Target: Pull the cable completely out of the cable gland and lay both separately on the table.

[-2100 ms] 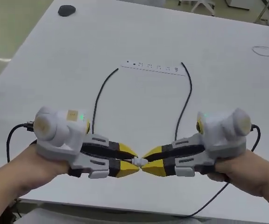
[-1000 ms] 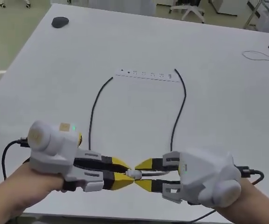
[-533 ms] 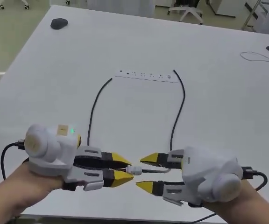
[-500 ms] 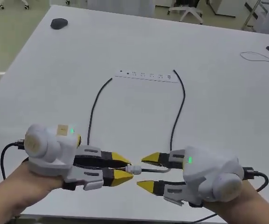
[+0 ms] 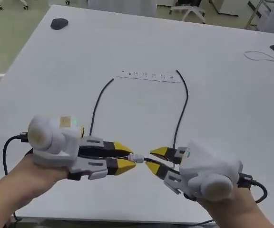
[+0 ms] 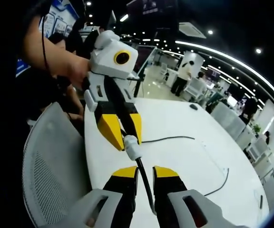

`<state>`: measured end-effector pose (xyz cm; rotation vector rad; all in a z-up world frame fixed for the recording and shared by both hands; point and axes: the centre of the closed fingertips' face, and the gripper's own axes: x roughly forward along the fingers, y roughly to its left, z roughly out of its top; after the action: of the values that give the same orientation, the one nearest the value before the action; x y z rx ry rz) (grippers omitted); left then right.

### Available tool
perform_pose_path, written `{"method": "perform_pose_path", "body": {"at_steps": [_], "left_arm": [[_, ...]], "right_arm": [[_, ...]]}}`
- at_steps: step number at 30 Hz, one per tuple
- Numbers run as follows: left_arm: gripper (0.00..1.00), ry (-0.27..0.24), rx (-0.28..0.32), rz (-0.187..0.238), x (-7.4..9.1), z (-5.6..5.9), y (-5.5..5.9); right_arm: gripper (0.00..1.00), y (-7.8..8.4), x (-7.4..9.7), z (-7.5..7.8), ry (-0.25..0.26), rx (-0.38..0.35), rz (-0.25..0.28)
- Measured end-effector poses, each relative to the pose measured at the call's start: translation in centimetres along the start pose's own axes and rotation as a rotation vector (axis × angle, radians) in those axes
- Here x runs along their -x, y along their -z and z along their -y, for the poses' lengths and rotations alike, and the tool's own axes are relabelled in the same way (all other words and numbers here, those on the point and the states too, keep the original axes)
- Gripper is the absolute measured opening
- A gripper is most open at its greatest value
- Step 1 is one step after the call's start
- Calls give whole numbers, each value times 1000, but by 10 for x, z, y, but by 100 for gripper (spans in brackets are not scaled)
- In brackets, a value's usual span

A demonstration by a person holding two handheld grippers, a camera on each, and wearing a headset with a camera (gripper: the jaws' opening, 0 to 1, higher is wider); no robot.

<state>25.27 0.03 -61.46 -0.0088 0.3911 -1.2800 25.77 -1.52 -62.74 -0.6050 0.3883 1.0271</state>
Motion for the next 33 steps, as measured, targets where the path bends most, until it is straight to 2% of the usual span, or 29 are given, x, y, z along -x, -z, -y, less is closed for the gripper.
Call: {"method": "perform_pose_path", "body": {"at_steps": [4, 9, 18, 26, 33], "left_arm": [[15, -13, -4, 1, -2, -6, -4], [15, -18, -2, 2, -2, -8, -7], [15, -8, -2, -18, -3, -5, 0], [15, -15, 4, -9, -3, -6, -2], [15, -19, 11, -1, -4, -6, -4]], "right_arm": [[4, -4, -2, 4, 19, 18, 4], [2, -8, -5, 7, 40, 21, 12], [1, -3, -6, 1, 31, 4, 7], [0, 4, -3, 6, 42, -29, -6], [0, 13, 2, 13, 56, -97, -3]]}}
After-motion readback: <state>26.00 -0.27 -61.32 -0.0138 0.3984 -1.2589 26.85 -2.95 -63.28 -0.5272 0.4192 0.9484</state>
